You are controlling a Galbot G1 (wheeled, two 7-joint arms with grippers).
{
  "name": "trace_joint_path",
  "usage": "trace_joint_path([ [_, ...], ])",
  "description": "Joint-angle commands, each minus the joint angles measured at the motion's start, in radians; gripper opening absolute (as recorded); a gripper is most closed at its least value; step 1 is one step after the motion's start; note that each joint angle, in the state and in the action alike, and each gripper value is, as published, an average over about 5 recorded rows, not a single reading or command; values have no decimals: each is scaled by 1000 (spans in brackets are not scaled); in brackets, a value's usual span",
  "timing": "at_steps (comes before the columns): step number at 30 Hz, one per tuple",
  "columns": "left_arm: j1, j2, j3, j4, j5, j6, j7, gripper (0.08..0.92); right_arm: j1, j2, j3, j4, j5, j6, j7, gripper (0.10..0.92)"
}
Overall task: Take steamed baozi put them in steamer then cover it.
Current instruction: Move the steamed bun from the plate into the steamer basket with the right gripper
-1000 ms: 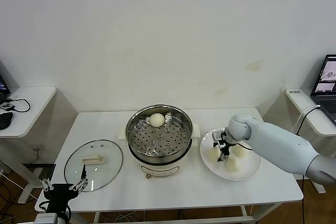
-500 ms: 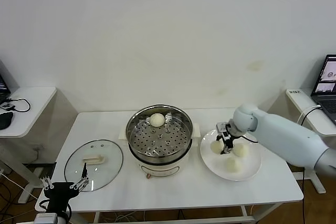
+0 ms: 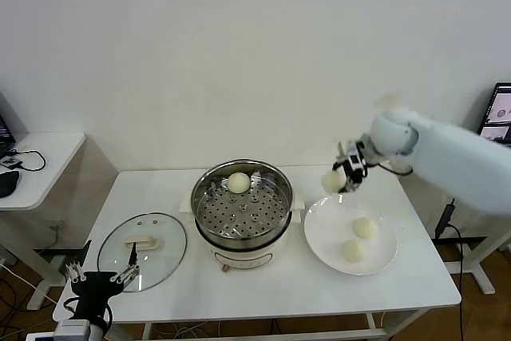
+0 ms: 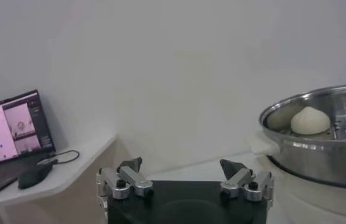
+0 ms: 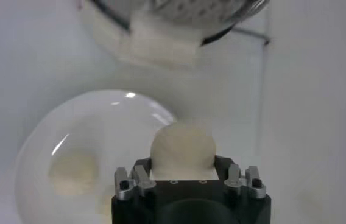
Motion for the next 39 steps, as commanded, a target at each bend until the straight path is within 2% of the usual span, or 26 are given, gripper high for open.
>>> trace_joint_path([
  [1, -2, 5, -3, 4, -2, 1, 1, 823, 169, 162, -85, 53, 214, -106, 73, 648],
  [9, -25, 29, -18, 16, -5, 3, 2, 823, 52, 411, -84, -42, 318, -193, 172, 653],
  [16, -35, 28, -38, 15, -5, 7, 7, 823, -42, 545, -75, -142, 364, -260, 246, 653],
  [39, -33, 18, -50, 3, -4, 7, 10, 823, -171, 662, -81, -300, 293, -291, 272, 656],
])
